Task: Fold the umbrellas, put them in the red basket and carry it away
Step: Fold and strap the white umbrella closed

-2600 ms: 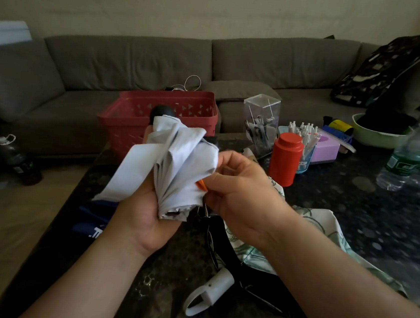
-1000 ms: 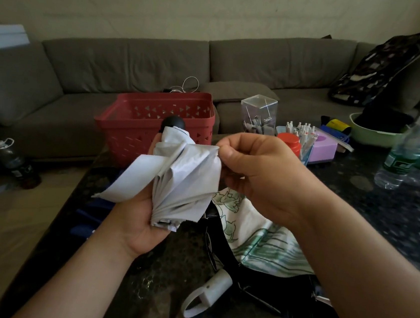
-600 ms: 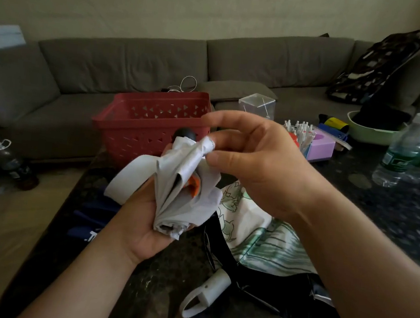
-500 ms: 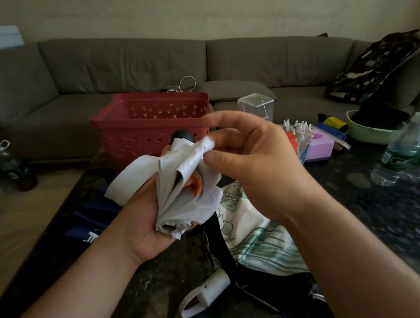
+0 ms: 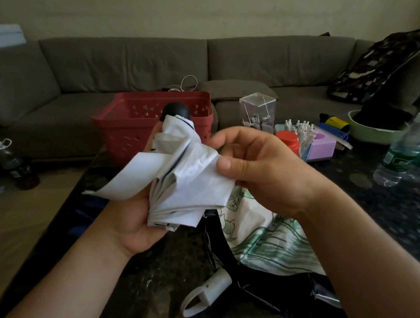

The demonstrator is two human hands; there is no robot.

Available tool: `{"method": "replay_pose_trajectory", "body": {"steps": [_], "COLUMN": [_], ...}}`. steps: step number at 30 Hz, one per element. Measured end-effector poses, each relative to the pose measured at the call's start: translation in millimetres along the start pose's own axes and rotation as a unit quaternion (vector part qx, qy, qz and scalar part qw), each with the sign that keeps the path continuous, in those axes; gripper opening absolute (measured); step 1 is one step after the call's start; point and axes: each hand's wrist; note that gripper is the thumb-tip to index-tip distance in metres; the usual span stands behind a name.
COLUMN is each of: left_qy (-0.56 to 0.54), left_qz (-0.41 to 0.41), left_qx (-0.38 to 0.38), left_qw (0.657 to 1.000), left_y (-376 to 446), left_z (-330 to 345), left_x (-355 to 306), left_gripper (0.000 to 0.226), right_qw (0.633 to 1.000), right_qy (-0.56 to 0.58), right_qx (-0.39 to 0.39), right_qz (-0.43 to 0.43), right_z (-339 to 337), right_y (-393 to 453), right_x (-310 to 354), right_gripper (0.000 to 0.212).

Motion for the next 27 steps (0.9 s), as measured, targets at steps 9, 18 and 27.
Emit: {"method": "replay_pose_trajectory", "body": {"steps": [9,18,27], "left_qy": [0.130,0.193,0.206], "left_qz": [0.134,0.149,0.051], "left_qx": [-0.219,-0.248,-0.224], "left_qw": [0.958,0.938,0.951], "left_y": [-1.7,-4.9,-8.6], "left_z": [12.2,12.5,26.1], "left_x": [15.2,19.0,25.6], "left_gripper": [0.072,0.176,0.049], "right_qw": [0.985,0.997,0.998], "right_qy": [-0.127,-0.035,-0.044], "right_qx": [-0.116,-0.073,-0.040], "right_qz": [-0.015,0.005,-0.017], "right_z": [13.2,16.3,17.1], "right_y": [-1.5,-0.2,-2.8], "right_x": [4.3,-1.5,-8.0], "right_gripper": [0.017,0.010,0.028]}}
Point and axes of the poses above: each hand's wrist, its own y-axis towards the middle knuckle, its own z-axis out of the palm, x = y × z, and after that the axes turned 3 degrees about -y, right-handed
